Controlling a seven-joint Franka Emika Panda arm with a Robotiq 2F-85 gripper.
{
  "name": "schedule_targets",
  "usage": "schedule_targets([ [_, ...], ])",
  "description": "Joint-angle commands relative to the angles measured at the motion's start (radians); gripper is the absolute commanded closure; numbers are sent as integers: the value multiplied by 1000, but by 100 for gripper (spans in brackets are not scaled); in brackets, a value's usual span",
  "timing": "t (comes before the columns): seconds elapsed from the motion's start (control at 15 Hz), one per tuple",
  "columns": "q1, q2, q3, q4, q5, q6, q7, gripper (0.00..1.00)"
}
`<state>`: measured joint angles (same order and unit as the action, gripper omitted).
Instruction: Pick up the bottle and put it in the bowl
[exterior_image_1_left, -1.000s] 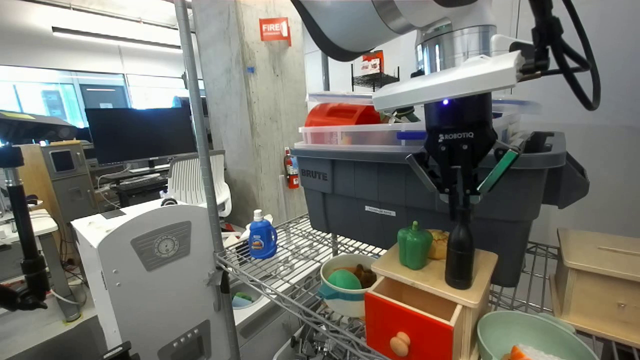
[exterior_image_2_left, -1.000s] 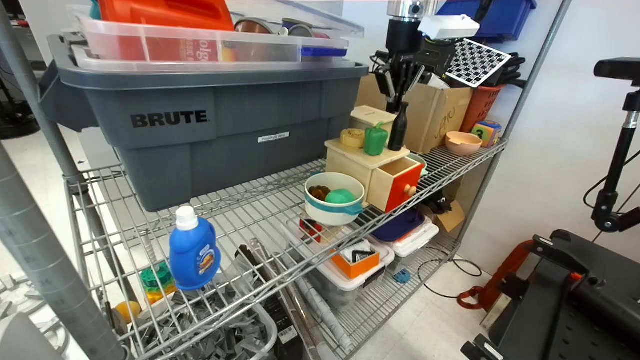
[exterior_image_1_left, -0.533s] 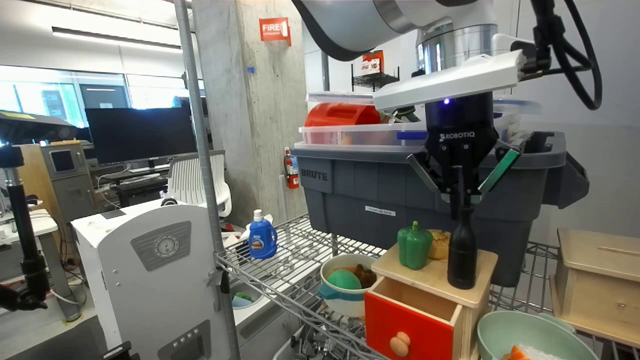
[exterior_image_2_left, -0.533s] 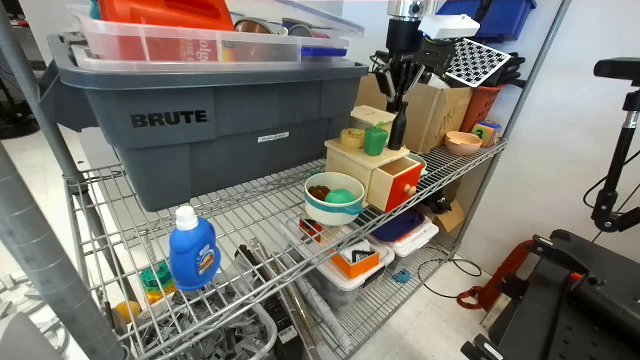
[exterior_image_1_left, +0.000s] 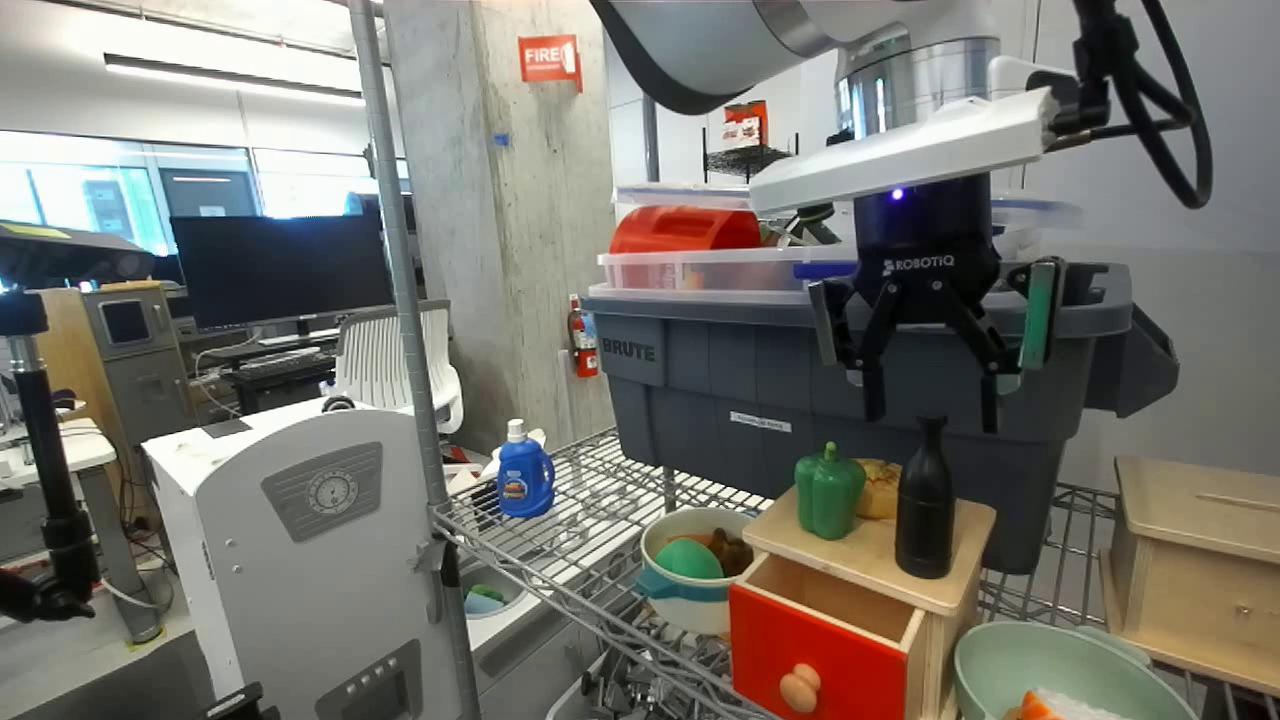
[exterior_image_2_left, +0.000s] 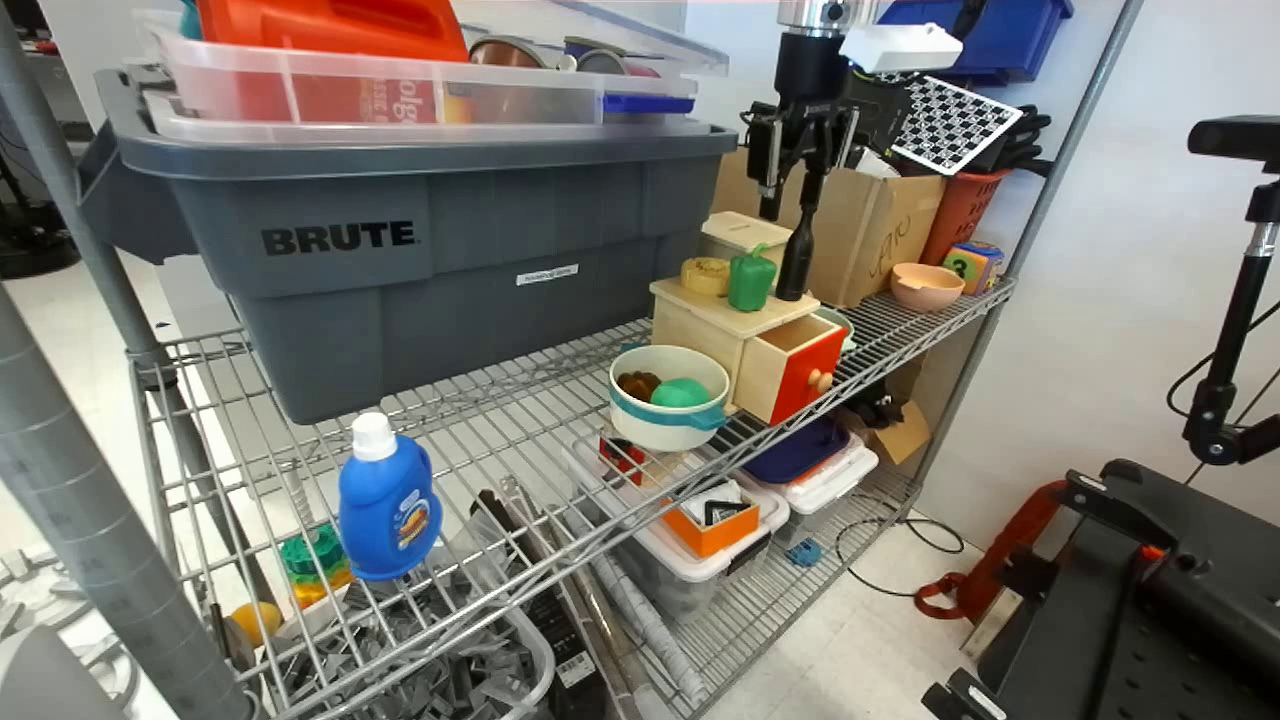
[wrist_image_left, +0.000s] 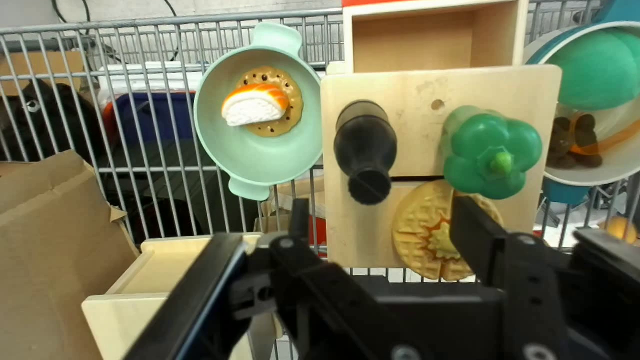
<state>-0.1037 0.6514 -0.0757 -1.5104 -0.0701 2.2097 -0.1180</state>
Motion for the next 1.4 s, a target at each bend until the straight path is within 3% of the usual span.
schedule_targets([
  [0.0, -8, -24, -1, -3, -6, -29, -1, 0],
  [1.33, -8, -21, -6, -37, -16, -18, 7, 0],
])
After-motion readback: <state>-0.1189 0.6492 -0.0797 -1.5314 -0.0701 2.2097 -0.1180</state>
